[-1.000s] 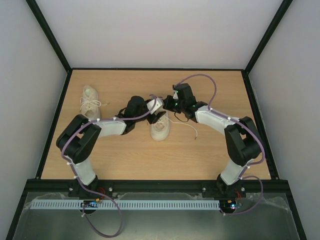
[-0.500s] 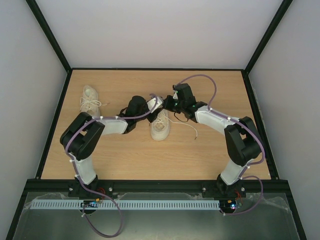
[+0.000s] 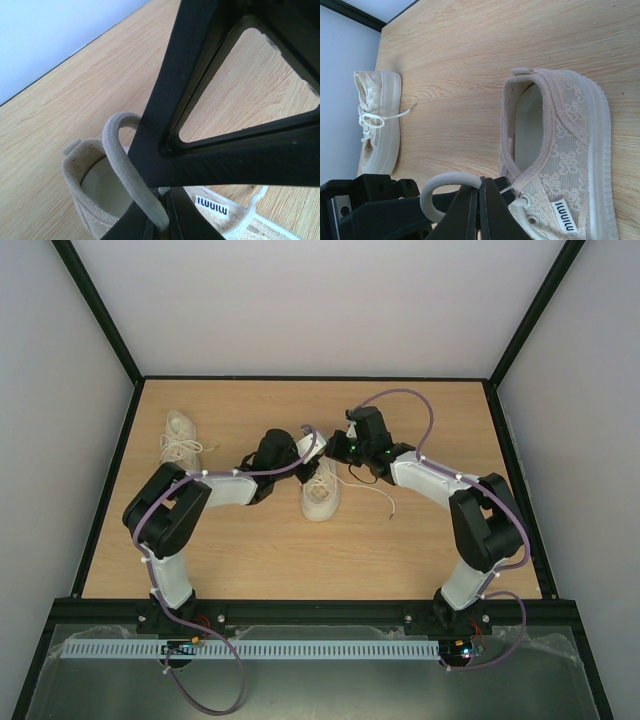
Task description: Tie the shoes
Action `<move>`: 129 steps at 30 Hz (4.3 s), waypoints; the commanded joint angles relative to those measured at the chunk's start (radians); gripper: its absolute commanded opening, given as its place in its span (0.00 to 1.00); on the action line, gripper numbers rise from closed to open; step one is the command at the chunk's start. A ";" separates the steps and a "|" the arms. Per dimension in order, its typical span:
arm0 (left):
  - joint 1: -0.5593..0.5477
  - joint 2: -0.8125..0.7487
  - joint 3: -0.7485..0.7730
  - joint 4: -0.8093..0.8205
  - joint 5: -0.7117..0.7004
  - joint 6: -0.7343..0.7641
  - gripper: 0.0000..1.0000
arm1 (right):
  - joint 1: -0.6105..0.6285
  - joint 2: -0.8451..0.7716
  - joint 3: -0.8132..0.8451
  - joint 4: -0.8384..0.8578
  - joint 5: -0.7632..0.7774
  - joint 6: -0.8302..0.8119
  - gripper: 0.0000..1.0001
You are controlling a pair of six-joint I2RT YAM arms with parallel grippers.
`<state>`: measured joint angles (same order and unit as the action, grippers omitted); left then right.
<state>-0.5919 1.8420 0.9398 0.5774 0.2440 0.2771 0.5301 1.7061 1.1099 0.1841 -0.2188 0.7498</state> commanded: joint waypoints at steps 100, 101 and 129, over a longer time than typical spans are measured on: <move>0.008 -0.090 -0.050 -0.132 0.086 -0.019 0.03 | 0.100 0.337 1.142 -0.784 0.057 -0.219 0.63; 0.010 -0.086 -0.045 -0.133 0.100 -0.033 0.02 | 0.071 0.303 1.112 -0.782 0.066 -0.223 0.63; 0.029 -0.052 -0.013 -0.146 0.141 -0.062 0.03 | -0.013 0.010 0.067 -0.098 -0.186 -0.132 0.63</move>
<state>-0.5644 1.7691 0.8986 0.4343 0.3592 0.2161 0.5049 1.6848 1.1542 0.0429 -0.3855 0.6155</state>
